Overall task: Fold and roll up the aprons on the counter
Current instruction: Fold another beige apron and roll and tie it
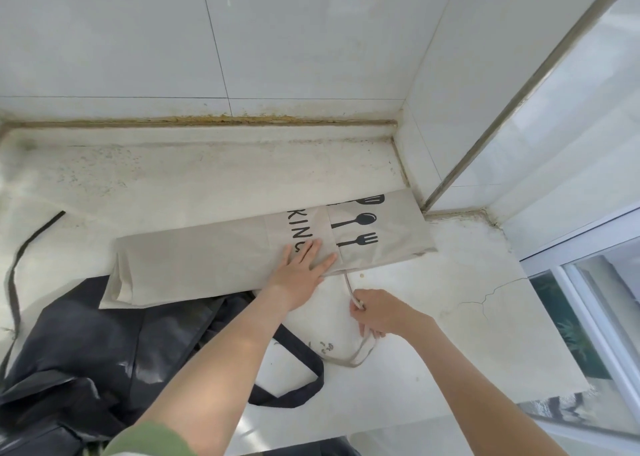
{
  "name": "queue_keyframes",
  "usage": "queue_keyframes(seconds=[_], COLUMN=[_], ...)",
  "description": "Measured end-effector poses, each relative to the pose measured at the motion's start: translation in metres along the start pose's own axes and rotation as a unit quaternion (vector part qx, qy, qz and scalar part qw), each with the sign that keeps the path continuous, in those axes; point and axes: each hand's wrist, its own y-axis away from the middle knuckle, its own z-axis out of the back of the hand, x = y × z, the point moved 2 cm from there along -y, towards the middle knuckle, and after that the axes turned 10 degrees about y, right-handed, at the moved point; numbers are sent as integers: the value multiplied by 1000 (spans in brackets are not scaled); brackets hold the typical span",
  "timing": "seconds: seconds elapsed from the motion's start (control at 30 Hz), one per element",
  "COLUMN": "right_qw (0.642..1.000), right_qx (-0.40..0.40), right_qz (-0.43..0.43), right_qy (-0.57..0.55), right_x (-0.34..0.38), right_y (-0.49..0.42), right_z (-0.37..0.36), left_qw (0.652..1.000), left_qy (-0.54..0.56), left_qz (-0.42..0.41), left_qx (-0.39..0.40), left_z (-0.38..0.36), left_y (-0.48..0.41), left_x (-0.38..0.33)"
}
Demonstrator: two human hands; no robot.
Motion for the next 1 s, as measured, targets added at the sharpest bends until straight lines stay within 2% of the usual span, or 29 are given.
queue_keyframes(seconds=[0.1,0.17,0.23,0.33,0.4,0.63,0.7,0.8,0.83,0.9,0.93,1.0], right_qw=[995,991,991,977,962,931,921,887,890,916,915,917], right_qx=[85,103,67,-78,-137,-165,-237,-407,-411,-351,-345,-323], right_qz=[-6,-33,-71,-126,-165,-246,-214,-68,-23,55,78,95], right_qy=[56,80,93,150,169,212,222,205,195,185,196,215], right_x=[-3,-11,-20,-33,-39,-70,-57,-25,-14,8,14,17], right_y=[7,7,4,2,6,19,15,5,0,-15,-20,-39], right_z=[10,14,15,17,19,27,33,38,37,29,24,13], left_qw=[1000,999,997,995,994,996,998,997,995,991,989,990], left_qy=[25,45,69,91,97,80,58,37,45,68,67,68], left_qz=[3,7,13,30,32,30,7,-62,-81,-94,-89,-29], left_qx=[2,3,11,32,44,36,11,-19,-26,-68,-100,-121], left_z=[-1,-1,-1,-1,0,2,3,7,8,4,0,-9], left_y=[-2,-2,-3,-4,-4,-3,-3,2,5,11,11,12], left_x=[-1,1,2,2,2,-2,-6,-15,-17,-18,-16,-1])
